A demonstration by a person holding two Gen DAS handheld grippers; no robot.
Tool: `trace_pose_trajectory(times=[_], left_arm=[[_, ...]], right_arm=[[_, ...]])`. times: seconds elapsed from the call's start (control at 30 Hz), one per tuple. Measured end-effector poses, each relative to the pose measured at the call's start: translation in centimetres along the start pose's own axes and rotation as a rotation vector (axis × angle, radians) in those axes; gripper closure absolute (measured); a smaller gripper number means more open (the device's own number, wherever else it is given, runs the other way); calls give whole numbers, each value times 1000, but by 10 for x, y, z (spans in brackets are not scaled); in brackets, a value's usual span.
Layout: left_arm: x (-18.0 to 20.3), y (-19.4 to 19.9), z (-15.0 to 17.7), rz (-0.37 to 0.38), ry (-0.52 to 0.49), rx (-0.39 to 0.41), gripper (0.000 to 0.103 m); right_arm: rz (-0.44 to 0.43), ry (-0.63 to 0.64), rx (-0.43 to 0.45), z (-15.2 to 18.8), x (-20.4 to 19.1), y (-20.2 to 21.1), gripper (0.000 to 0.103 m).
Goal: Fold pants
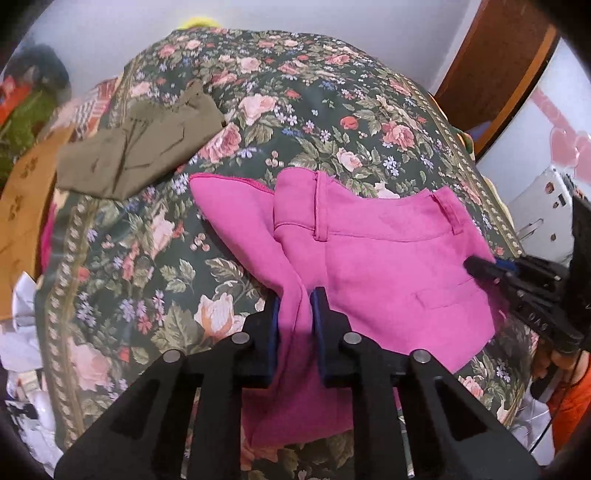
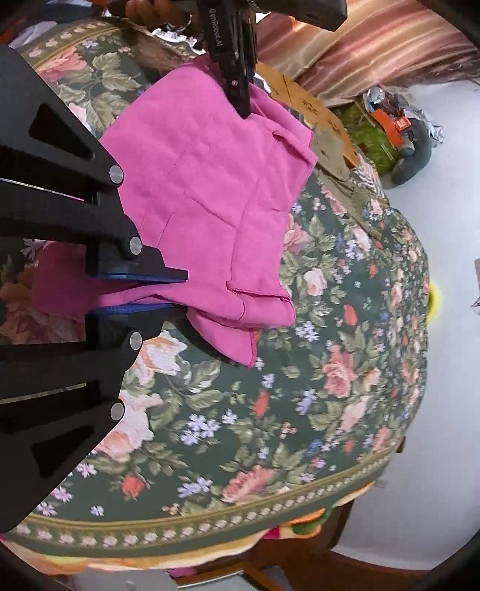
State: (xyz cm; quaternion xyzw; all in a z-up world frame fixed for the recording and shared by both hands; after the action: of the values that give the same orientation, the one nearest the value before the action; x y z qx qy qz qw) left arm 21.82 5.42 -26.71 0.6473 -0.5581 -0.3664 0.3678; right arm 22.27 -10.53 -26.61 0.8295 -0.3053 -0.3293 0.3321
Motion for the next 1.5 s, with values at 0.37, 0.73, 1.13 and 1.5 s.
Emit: trace_pose_trajectory(times=[0.37,0.73,1.13,1.5], left_arm=[[-32,43,-27,-35,21,144,90],[-102,40,-72,-83,98,230,91],[-203,-30,-129,-195,172,253,91],[-264,-123,-157,-241,259,186,91]], right_arm=[[9,98,129,-56,-34,28,95],[8,195,167,-138,-69,-16,96],[-47,266,146,-216,-97,-120,96],[-73,245,84,-251,-101,-221,96]])
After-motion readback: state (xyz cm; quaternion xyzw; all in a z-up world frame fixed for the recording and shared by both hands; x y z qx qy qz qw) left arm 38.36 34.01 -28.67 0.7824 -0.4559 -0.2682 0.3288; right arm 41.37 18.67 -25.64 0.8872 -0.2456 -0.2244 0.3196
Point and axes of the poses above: each gripper's, at about its wrist camera, not at the fingertips, and y roughly against the way its jaws point, x to its right, z to its underside, the point moved 3 cm from there along -y, roughly the way its jaws point, and after that the axes turned 12 degrees about -z, right-handed, at the moved point
